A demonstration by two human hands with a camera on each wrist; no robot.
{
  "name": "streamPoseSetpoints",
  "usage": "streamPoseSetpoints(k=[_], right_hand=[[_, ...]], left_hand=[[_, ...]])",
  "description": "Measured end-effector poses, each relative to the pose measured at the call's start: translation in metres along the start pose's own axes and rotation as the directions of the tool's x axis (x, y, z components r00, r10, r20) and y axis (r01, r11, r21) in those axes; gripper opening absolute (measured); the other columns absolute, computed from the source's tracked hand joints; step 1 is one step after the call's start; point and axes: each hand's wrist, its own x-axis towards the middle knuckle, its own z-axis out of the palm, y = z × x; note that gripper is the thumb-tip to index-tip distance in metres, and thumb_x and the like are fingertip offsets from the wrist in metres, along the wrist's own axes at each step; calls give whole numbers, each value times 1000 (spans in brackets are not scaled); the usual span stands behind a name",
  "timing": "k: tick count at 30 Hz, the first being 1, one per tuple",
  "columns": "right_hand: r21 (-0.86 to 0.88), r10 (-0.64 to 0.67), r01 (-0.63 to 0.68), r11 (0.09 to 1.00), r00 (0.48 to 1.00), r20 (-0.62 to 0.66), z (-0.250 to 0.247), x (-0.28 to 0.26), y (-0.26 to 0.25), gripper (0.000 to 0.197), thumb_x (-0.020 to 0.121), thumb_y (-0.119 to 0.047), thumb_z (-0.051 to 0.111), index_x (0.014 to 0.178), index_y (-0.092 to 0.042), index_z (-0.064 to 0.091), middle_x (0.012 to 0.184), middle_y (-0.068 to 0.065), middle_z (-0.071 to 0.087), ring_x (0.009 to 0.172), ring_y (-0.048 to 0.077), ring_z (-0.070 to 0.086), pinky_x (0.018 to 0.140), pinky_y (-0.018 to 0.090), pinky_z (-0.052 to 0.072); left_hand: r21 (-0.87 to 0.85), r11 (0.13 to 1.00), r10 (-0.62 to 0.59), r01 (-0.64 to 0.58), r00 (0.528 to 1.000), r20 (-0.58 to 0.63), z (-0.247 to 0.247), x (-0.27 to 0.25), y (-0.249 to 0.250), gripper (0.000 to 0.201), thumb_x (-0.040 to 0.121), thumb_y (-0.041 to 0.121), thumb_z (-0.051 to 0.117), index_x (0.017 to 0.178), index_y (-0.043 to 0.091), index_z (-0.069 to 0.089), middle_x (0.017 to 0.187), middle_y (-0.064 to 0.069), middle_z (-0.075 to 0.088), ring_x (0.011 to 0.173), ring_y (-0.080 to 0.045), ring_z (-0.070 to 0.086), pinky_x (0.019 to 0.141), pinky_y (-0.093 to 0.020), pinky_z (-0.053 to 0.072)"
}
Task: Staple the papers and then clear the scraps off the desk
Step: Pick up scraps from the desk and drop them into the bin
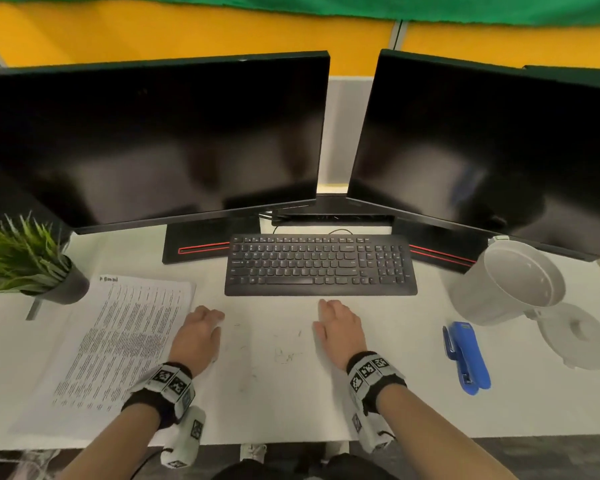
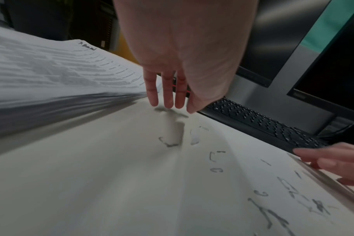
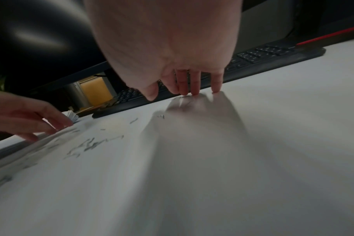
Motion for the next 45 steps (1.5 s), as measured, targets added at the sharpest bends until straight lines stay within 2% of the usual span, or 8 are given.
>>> streamPoseSetpoints(k=[8,12,16,21,28,34,38,45], right_hand=[[-137,-175,192,972,976,129,13,-22,-9,58,85,-36,10,132,-14,37,133,6,43,122,26,40,102,40,36],[68,-179,171,983,977,120,13,-44,12,51,97,-29,28,146,-16,19,153,6,24,140,21,22,116,30,15],[40,47,-54,998,986,162,5,-60,34,67,96,-46,23,148,-10,0,158,7,-3,145,20,-2,117,36,-1],[-88,27,-6,996,970,241,15,-57,24,101,63,-67,-20,146,-9,-12,153,5,-23,143,21,-16,117,41,-7],[-76,-154,182,980,948,280,22,-56,4,94,69,-64,-17,148,-15,-4,156,-1,-12,145,16,-10,114,37,-11],[-98,-81,112,989,957,277,19,-54,11,96,66,-65,-18,146,-13,-11,151,2,-23,143,18,-16,117,39,-8],[-110,-227,276,955,915,333,28,-48,-10,91,69,-63,-17,146,-15,-13,145,-2,-29,143,17,-17,117,40,-9],[-111,-186,231,967,930,317,30,-27,-22,98,65,-65,-18,146,-12,-9,157,4,-16,144,18,-14,116,41,-7]], left_hand=[[205,979,-15,10,1000,26,5,7,3,45,92,15,44,135,7,43,133,-16,49,112,-32,51,88,-43,50],[251,966,-14,-53,967,255,16,2,9,66,97,47,20,149,12,0,160,-4,-5,148,-22,2,121,-43,10],[289,933,78,-213,906,415,31,-7,24,91,71,74,-11,136,13,-31,144,-2,-39,137,-21,-32,115,-43,-14],[278,890,193,-360,852,486,45,-6,55,97,64,76,-15,137,14,-29,148,-3,-35,138,-20,-31,116,-43,-14],[230,844,299,-484,781,549,57,-15,85,93,69,68,-16,147,17,-17,156,-3,-24,143,-17,-24,118,-47,-14],[251,913,204,-321,893,402,14,-24,40,85,79,63,-7,146,13,-18,147,-2,-33,140,-20,-27,115,-40,-16],[320,918,84,-235,903,421,-3,-46,-10,97,70,72,-13,145,10,-20,150,-6,-32,141,-20,-26,118,-41,-12],[336,930,-2,-150,911,412,11,-75,-29,103,61,73,-20,141,8,-25,149,-8,-33,138,-22,-29,118,-41,-14]])
